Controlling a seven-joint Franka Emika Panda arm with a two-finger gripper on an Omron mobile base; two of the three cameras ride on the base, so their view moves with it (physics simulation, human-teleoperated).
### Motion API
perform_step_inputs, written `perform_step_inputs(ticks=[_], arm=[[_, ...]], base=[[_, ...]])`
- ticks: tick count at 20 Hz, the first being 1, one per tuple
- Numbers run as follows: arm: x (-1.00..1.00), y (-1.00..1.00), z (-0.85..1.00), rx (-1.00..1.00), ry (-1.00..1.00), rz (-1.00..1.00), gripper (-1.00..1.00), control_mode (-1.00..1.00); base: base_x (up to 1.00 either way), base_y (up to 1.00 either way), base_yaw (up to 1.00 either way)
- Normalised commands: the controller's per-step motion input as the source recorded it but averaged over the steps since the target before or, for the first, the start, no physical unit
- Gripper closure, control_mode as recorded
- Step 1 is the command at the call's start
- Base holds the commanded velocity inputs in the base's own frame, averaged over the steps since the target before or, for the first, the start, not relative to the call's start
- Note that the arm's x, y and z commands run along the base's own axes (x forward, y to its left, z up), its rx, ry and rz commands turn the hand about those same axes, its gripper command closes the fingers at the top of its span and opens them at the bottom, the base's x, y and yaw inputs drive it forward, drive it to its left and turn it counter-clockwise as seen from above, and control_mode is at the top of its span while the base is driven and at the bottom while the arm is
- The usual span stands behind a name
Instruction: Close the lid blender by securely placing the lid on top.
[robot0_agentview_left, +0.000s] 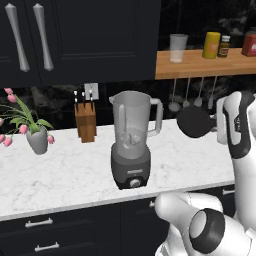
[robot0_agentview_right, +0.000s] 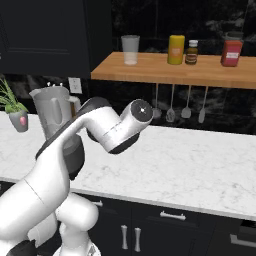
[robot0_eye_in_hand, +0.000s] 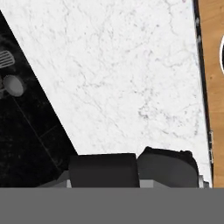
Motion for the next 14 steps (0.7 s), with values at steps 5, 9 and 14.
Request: perform_step_inputs(ticks=[5,9,14], arm=[[-0.21,0.24,0.93,0.03,-0.03,0.0,1.0,-1.0],[-0.19,0.19,0.81,0.04,-0.03,0.0,1.0,-1.0],[-0.01,0.43,0.54,0.03,0.0,0.0,1.0,-1.0]], base=[[0.0,0.0,0.0],[0.0,0.0,0.0],[0.0,0.0,0.0]])
